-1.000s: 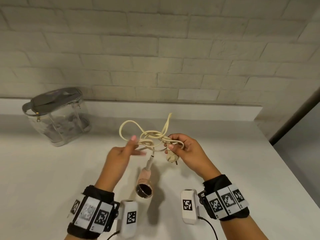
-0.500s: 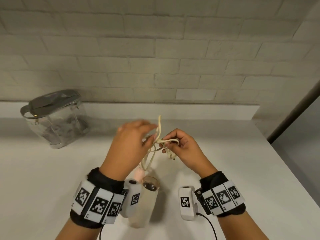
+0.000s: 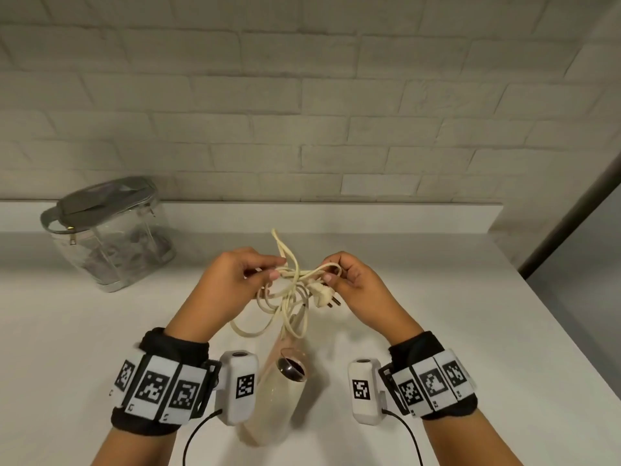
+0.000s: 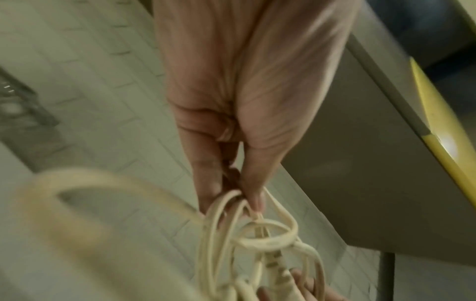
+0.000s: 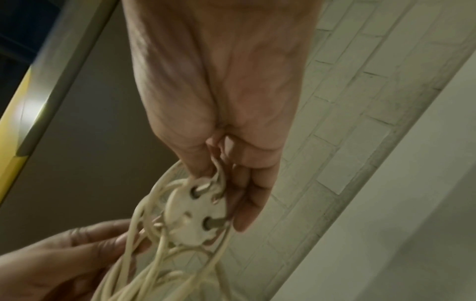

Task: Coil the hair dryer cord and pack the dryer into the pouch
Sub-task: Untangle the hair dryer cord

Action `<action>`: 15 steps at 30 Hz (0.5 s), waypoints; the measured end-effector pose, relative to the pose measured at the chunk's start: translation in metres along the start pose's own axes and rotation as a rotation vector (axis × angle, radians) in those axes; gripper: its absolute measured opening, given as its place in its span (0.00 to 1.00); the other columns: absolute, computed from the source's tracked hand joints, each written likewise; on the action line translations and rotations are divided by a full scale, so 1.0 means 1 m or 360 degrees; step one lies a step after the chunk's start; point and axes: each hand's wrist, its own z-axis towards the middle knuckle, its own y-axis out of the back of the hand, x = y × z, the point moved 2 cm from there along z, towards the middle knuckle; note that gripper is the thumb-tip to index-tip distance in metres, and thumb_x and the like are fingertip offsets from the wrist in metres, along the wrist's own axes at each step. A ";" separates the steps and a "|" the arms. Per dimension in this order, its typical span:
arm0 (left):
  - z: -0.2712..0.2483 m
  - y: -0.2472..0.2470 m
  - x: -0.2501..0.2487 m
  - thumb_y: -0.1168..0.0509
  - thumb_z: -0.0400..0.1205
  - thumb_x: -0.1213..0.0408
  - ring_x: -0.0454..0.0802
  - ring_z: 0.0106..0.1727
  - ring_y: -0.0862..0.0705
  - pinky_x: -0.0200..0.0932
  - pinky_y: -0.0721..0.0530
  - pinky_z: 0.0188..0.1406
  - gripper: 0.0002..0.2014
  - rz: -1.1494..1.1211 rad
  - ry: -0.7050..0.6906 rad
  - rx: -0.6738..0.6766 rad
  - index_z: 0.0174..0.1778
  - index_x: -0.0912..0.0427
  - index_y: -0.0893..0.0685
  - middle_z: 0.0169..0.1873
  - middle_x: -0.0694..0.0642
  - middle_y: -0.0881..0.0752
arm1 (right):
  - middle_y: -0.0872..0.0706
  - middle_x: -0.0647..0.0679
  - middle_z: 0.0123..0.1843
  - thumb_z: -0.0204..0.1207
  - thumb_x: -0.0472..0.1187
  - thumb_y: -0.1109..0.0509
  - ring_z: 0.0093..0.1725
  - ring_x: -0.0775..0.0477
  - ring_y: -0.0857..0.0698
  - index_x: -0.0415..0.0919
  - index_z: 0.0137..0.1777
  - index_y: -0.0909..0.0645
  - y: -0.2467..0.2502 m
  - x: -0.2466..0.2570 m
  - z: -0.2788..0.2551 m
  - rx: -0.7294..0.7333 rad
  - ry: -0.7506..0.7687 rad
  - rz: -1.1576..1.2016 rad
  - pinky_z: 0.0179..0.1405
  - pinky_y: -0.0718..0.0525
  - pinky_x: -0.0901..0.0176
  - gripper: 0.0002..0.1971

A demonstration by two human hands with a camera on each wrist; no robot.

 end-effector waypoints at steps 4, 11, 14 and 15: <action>-0.001 0.005 0.008 0.35 0.78 0.73 0.50 0.36 0.15 0.46 0.10 0.42 0.15 -0.0422 0.0168 -0.0291 0.41 0.45 0.12 0.38 0.57 0.18 | 0.14 0.47 0.43 0.77 0.31 0.34 0.43 0.55 0.12 0.42 0.45 0.22 0.006 0.003 -0.001 0.0151 -0.0074 0.0117 0.50 0.16 0.65 0.05; -0.001 0.000 0.006 0.47 0.84 0.74 0.45 0.35 0.15 0.36 0.11 0.35 0.13 -0.0996 0.0280 -0.0663 0.59 0.63 0.20 0.35 0.56 0.20 | 0.20 0.46 0.28 0.72 0.39 0.26 0.26 0.48 0.15 0.37 0.35 0.27 -0.002 0.002 -0.004 0.0025 -0.0134 -0.0162 0.39 0.15 0.53 0.12; -0.002 0.002 0.004 0.50 0.84 0.76 0.45 0.30 0.11 0.38 0.10 0.36 0.13 -0.1182 0.0307 -0.0665 0.52 0.55 0.25 0.34 0.53 0.24 | 0.25 0.48 0.23 0.79 0.40 0.35 0.19 0.46 0.19 0.33 0.36 0.29 -0.003 0.001 0.000 -0.0080 -0.0189 0.0020 0.45 0.13 0.36 0.13; -0.003 0.002 0.004 0.50 0.84 0.78 0.46 0.29 0.11 0.40 0.10 0.38 0.15 -0.1250 0.0320 -0.0654 0.49 0.53 0.26 0.34 0.54 0.24 | 0.25 0.49 0.23 0.80 0.39 0.37 0.18 0.46 0.20 0.30 0.38 0.29 -0.003 0.003 0.000 -0.0084 -0.0189 0.0079 0.45 0.13 0.35 0.13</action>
